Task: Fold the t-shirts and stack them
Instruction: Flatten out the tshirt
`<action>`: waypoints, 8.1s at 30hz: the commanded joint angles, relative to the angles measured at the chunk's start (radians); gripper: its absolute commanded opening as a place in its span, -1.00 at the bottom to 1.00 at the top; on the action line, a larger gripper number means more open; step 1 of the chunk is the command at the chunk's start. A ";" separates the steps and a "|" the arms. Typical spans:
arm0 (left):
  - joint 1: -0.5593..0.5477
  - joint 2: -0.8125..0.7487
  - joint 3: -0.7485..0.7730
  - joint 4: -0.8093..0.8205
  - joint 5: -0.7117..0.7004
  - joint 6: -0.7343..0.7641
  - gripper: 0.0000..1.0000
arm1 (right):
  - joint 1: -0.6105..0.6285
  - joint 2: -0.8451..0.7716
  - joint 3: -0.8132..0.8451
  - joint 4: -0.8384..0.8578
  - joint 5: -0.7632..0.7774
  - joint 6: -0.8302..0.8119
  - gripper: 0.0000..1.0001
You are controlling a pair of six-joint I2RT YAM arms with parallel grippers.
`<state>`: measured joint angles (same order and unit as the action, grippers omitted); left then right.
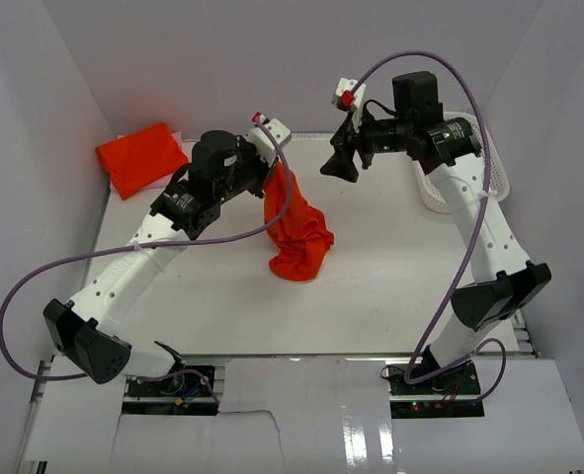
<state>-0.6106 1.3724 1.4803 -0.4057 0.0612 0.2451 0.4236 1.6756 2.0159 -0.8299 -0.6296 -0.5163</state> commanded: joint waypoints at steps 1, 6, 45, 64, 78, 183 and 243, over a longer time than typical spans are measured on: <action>0.005 0.000 0.012 -0.059 0.071 0.040 -1.00 | -0.009 0.010 0.096 -0.141 -0.255 -0.054 0.58; 0.006 0.033 0.035 -0.108 0.189 0.082 -0.89 | -0.008 0.041 0.124 -0.288 -0.422 -0.131 0.58; 0.009 0.106 0.248 -0.298 0.554 0.002 -0.96 | 0.043 0.145 0.089 -0.224 -0.475 -0.145 0.45; 0.009 0.048 0.117 -0.145 0.310 -0.024 0.07 | 0.037 0.096 0.075 -0.161 -0.323 -0.034 -0.85; 0.015 -0.062 -0.302 0.329 0.204 -0.015 0.96 | -0.114 0.010 0.244 -0.215 -0.234 -0.022 -0.85; -0.235 -0.375 -0.273 -0.127 -0.236 -0.359 -1.00 | -0.279 -0.835 -0.724 0.207 -0.078 0.187 -0.85; -0.055 -0.280 -0.544 0.142 -0.213 -0.033 0.88 | -0.287 0.078 -0.621 0.451 0.137 0.136 -0.85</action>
<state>-0.6624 1.0870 0.9920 -0.1287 -0.1925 0.1741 0.1432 1.7535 1.3636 -0.4107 -0.5110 -0.3706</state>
